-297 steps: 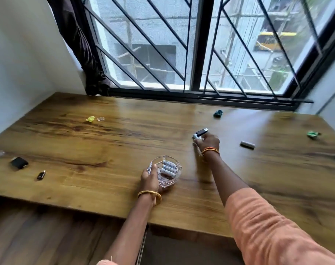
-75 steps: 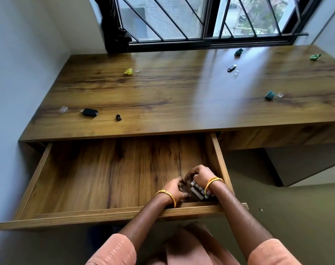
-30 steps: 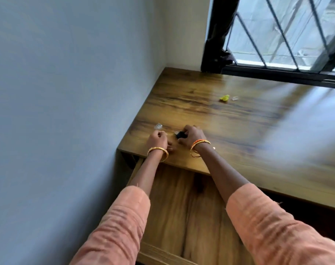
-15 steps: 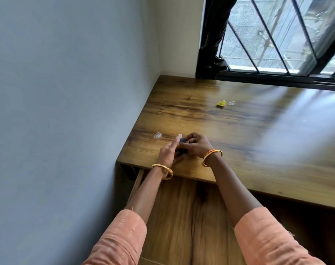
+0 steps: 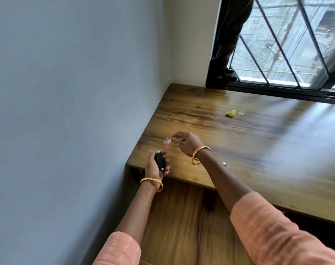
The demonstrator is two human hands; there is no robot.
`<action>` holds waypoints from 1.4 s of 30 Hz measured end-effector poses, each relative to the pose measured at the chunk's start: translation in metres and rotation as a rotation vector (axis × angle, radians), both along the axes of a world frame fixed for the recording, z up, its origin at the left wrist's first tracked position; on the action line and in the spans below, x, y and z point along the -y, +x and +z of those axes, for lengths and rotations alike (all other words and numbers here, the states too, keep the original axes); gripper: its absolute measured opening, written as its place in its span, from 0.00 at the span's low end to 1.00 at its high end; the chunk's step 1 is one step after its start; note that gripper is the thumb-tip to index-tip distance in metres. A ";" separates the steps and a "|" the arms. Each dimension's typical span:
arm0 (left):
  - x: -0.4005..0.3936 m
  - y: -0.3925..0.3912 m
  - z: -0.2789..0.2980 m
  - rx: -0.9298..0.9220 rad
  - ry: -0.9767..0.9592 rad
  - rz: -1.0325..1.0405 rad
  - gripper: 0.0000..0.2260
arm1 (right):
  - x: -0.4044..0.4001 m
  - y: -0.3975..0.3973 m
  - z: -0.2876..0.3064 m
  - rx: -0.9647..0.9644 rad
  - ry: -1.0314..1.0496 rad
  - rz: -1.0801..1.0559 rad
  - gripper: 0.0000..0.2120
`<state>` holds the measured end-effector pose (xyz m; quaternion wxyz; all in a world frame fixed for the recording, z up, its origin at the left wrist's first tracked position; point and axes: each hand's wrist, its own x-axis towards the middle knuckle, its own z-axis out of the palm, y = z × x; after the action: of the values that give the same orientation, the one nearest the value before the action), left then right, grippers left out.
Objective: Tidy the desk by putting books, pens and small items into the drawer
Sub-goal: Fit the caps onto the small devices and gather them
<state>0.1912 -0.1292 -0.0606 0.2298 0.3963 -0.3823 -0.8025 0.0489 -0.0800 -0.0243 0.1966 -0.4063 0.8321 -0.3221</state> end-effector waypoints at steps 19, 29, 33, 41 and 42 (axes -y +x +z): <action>0.000 0.004 0.004 0.041 -0.025 -0.056 0.17 | 0.000 0.015 -0.035 -0.367 -0.017 0.025 0.10; -0.039 -0.038 0.013 0.070 0.039 -0.124 0.11 | -0.106 -0.022 -0.009 -0.165 -0.120 -0.559 0.09; -0.060 -0.055 0.012 0.080 0.021 -0.145 0.11 | -0.144 -0.015 -0.032 -0.099 0.045 -0.541 0.15; -0.095 -0.087 0.012 0.105 0.027 -0.195 0.10 | -0.156 -0.037 -0.061 -0.130 -0.129 -0.599 0.07; -0.098 -0.089 0.012 0.109 0.030 -0.203 0.10 | -0.163 -0.045 -0.061 -0.138 -0.138 -0.632 0.06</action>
<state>0.1019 -0.0310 -0.0486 0.1202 0.4018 -0.4205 -0.8045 0.0039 0.0831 -0.0852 0.0020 -0.1615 0.9046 -0.3946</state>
